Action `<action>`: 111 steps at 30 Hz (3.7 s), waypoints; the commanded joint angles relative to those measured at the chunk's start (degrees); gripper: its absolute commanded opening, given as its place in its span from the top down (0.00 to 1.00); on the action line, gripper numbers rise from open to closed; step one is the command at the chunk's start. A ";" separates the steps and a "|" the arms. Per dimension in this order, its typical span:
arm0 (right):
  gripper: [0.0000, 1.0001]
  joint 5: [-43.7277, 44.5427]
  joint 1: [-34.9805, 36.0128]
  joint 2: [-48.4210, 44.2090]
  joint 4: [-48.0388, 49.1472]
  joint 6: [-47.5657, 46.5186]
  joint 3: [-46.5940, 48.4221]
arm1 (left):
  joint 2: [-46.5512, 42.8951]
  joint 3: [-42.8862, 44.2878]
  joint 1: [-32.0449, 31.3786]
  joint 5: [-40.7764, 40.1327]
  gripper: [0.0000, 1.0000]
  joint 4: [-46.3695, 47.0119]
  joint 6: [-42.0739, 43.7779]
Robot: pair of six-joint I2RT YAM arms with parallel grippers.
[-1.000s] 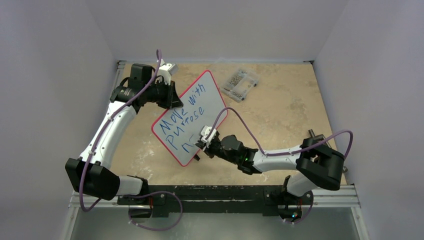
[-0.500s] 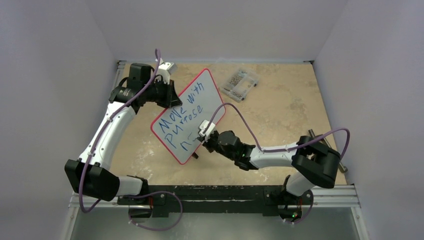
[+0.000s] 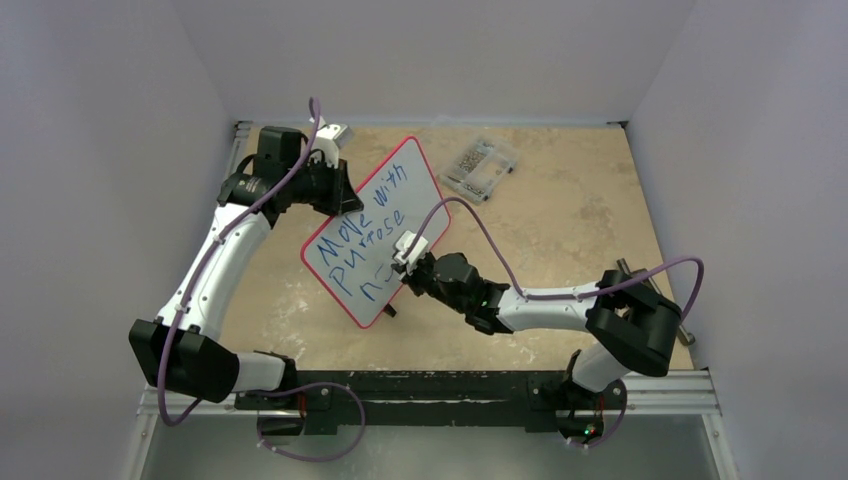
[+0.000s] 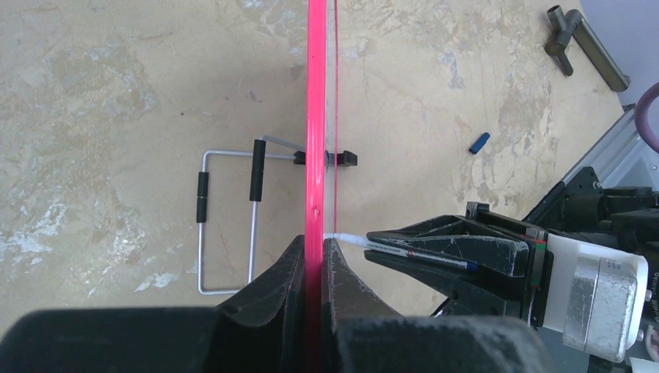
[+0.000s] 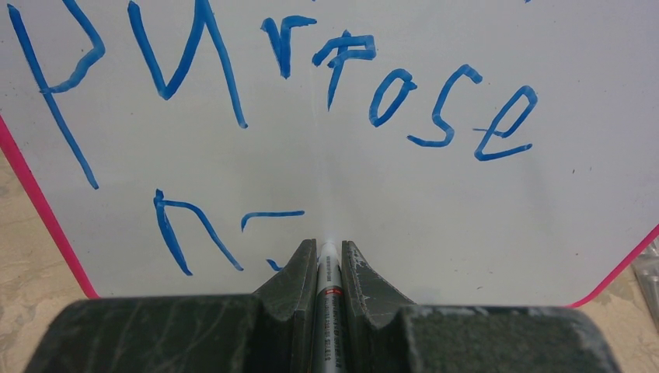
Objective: Write a sentence on the whiteboard
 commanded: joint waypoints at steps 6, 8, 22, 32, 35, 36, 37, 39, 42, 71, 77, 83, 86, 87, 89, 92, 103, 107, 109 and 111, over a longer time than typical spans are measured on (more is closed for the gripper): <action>1.00 -2.45 -0.37 -1.28 5.09 0.61 3.63 | -1.42 0.49 -0.19 1.03 1.00 1.14 -0.13; 1.00 -3.36 -0.37 -1.66 5.30 0.89 3.63 | -1.45 0.49 -0.19 1.03 1.00 1.22 -0.11; 1.00 -9.19 -0.28 -4.53 5.05 2.01 3.66 | -1.39 0.58 -0.15 0.77 1.00 1.22 -0.08; 1.00 -4.72 -0.28 -11.30 1.74 2.14 1.48 | -1.39 0.51 -0.15 0.77 1.00 1.15 -0.06; 1.00 -1.97 -0.49 -11.14 1.33 1.62 0.51 | -1.29 0.58 -0.17 0.76 1.00 1.14 -0.08; 1.00 -1.72 -0.66 -10.86 1.36 1.45 0.26 | -1.25 0.58 -0.19 0.81 1.00 1.21 -0.08; 1.00 -1.67 -0.82 -10.47 1.56 1.50 0.08 | -1.29 0.58 -0.17 0.80 1.00 1.19 -0.07; 1.00 -1.77 -1.33 -9.54 2.26 1.75 -0.23 | -1.29 0.49 -0.15 0.85 1.00 1.17 -0.08; 1.00 -1.54 -2.00 -7.92 2.63 1.94 0.10 | -1.30 0.49 -0.17 0.85 1.00 1.19 -0.04; 1.00 -1.79 -3.36 0.31 5.26 2.32 -1.96 | -0.79 0.49 -0.22 0.59 1.00 1.07 0.01; 1.00 -1.60 -3.61 1.80 5.76 2.57 -2.46 | -0.79 0.49 -0.16 0.59 1.00 1.05 0.01; 1.00 -1.51 -3.84 2.42 5.70 2.57 -2.14 | -0.76 0.49 -0.15 0.59 1.00 1.09 -0.01; 1.00 -1.43 -3.97 2.09 5.44 2.37 -1.33 | -0.71 0.49 -0.15 0.59 1.00 1.05 0.00; 1.00 -1.31 -3.99 1.99 5.39 2.22 -1.01 | -0.76 0.49 -0.15 0.55 1.00 1.05 0.05; 1.00 -1.25 -4.18 1.76 5.11 2.00 -0.28 | -0.85 0.49 -0.20 0.55 1.00 1.09 0.06; 1.00 -1.03 -4.32 1.60 4.91 1.58 0.96 | -0.85 0.49 -0.19 0.59 1.00 1.05 0.09; 1.00 -0.48 -4.89 1.62 3.96 0.52 4.97 | -0.81 0.49 -0.19 0.56 1.00 0.97 0.09; 1.00 -0.36 -5.15 1.62 3.85 0.27 5.70 | -0.85 0.49 -0.17 0.59 1.00 1.03 0.09; 1.00 -0.37 -5.21 1.62 3.87 0.25 5.99 | -0.82 0.49 -0.15 0.59 1.00 1.02 0.09; 1.00 -0.40 -5.25 1.73 3.97 0.26 6.20 | -0.81 0.49 -0.23 0.59 1.00 0.98 0.09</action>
